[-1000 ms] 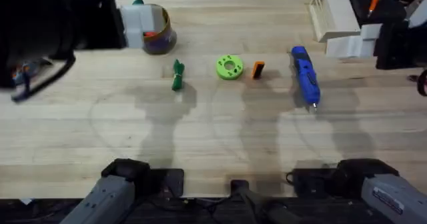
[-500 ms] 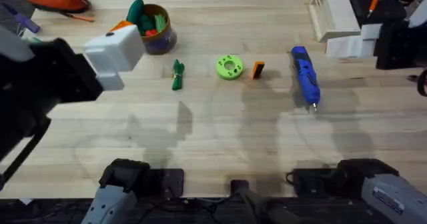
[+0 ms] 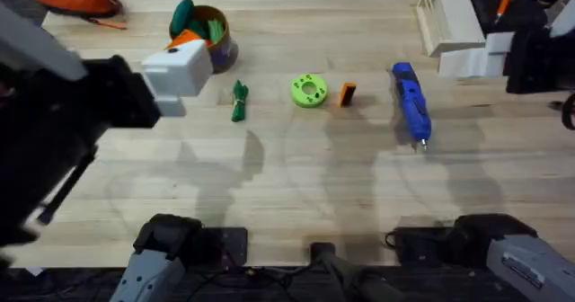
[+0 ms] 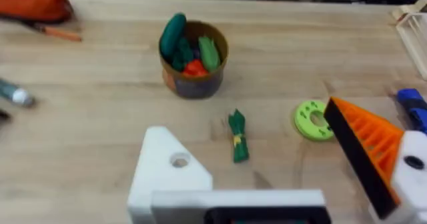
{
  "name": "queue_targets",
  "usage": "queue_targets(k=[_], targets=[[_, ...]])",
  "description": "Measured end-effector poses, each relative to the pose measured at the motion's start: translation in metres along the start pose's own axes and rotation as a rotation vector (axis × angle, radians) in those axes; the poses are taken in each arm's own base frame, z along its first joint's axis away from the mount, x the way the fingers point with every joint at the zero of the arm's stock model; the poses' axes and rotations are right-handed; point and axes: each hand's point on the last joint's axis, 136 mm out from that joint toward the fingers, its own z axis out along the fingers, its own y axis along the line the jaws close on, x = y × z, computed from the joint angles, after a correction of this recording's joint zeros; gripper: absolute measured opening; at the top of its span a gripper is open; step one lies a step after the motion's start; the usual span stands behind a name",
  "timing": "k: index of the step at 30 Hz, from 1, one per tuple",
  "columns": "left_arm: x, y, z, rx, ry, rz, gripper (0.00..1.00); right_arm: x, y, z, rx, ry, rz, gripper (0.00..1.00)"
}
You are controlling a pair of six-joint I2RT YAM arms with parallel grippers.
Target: Pick up the gripper from the table and insert it into the empty holder that is missing its gripper. Then pick up a screw, insert it into the mounting hole, and use the screwdriver to tighten it. Finally, clean up the table by picking up the vegetable and placing it into the bucket.
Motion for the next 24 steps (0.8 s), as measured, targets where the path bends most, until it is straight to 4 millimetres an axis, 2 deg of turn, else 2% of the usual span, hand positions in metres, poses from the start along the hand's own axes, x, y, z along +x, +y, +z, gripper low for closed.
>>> queue_targets(k=[4, 5, 7, 10, 17, 24], targets=[[0.002, -0.003, 0.028, 0.016, -0.065, 0.046, 0.999, 0.0, 0.0, 0.0, 0.0, 0.0, 0.0, 0.992], [0.0, -0.009, 0.047, 0.061, -0.157, 0.058, 0.999, 0.0, 0.0, 0.0, 0.0, 0.0, 0.0, 0.992], [0.005, -0.013, 0.055, 0.097, -0.208, 0.065, 0.999, 0.0, 0.0, 0.0, 0.0, 0.0, 0.0, 0.992], [0.021, -0.016, 0.056, 0.144, -0.255, 0.073, 0.999, 0.0, 0.0, 0.0, 0.0, 0.0, 0.0, 0.992], [0.051, -0.023, 0.042, 0.245, -0.328, 0.089, 0.999, 0.0, 0.0, 0.0, 0.0, 0.0, 0.0, 0.993], [0.09, -0.043, 0.047, 0.393, -0.304, 0.089, 0.999, 0.0, 0.0, 0.0, 0.0, 0.0, 0.0, 0.993]])
